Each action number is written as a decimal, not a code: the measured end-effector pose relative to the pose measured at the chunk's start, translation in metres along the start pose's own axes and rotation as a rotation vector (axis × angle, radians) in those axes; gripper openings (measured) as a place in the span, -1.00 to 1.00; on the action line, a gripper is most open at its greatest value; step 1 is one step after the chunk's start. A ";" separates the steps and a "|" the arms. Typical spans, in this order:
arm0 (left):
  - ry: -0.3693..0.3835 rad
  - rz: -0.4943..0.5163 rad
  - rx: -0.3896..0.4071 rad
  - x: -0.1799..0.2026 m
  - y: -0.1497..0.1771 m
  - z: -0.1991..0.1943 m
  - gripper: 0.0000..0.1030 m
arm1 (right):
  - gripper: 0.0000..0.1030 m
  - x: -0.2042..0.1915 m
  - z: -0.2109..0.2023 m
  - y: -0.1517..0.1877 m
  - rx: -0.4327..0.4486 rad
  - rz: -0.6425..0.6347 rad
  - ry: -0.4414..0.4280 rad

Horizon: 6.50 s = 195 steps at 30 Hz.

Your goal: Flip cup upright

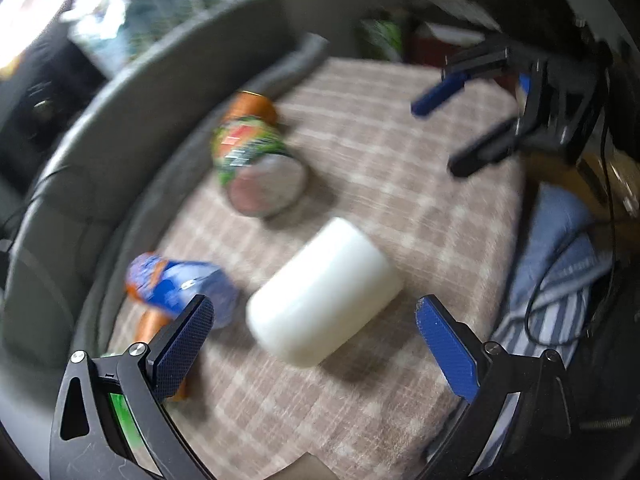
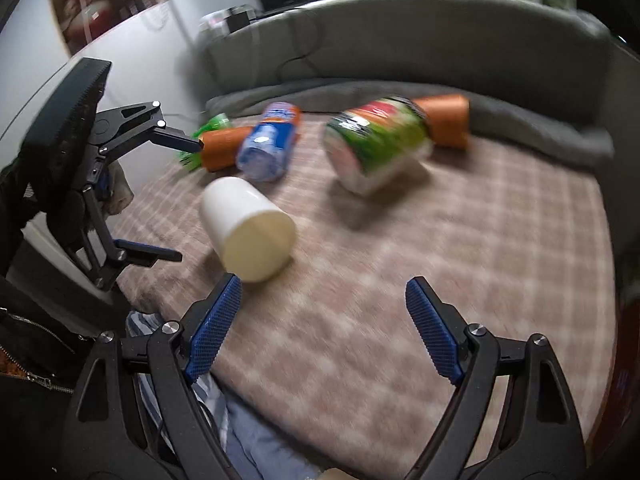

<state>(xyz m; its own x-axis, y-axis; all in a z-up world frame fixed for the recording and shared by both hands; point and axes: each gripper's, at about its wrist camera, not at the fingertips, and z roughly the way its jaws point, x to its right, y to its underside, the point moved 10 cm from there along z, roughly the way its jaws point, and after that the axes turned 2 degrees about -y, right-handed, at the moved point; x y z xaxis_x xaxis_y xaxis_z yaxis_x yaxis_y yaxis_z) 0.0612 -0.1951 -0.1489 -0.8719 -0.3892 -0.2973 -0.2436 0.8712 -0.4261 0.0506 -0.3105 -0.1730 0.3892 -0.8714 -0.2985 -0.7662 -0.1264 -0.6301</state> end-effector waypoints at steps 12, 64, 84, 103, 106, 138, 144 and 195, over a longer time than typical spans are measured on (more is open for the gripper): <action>-0.005 0.327 -0.190 0.030 0.004 0.040 0.96 | 0.68 0.019 -0.016 0.005 0.045 0.084 -0.019; 0.031 -0.496 0.262 -0.057 -0.001 0.017 0.49 | 0.68 -0.030 0.006 -0.034 0.093 0.017 0.008; -0.004 -0.679 0.377 -0.069 0.002 0.017 0.48 | 0.68 -0.032 0.009 -0.049 0.179 0.098 0.059; 0.005 -0.672 0.354 -0.058 0.011 0.026 0.47 | 0.68 -0.030 0.009 -0.050 0.189 0.130 0.068; 0.007 -0.669 0.353 -0.057 0.012 0.026 0.47 | 0.68 -0.033 0.009 -0.050 0.190 0.128 0.064; -0.316 -0.781 0.472 -0.087 0.060 -0.081 0.59 | 0.78 -0.051 -0.021 -0.085 0.367 0.061 0.340; -0.406 -0.802 0.504 -0.095 0.062 -0.100 0.61 | 0.96 -0.045 -0.034 -0.092 0.432 0.068 0.422; -0.477 -0.900 0.590 -0.109 0.062 -0.133 0.65 | 1.00 -0.039 -0.063 -0.111 0.569 0.068 0.563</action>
<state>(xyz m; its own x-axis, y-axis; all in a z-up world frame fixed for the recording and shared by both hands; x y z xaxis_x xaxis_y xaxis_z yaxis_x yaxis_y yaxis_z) 0.0841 -0.0585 -0.0291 -0.2083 -0.9751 0.0758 -0.3463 0.0010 -0.9381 0.0881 -0.2924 -0.0465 -0.0818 -0.9959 -0.0382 -0.3420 0.0640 -0.9375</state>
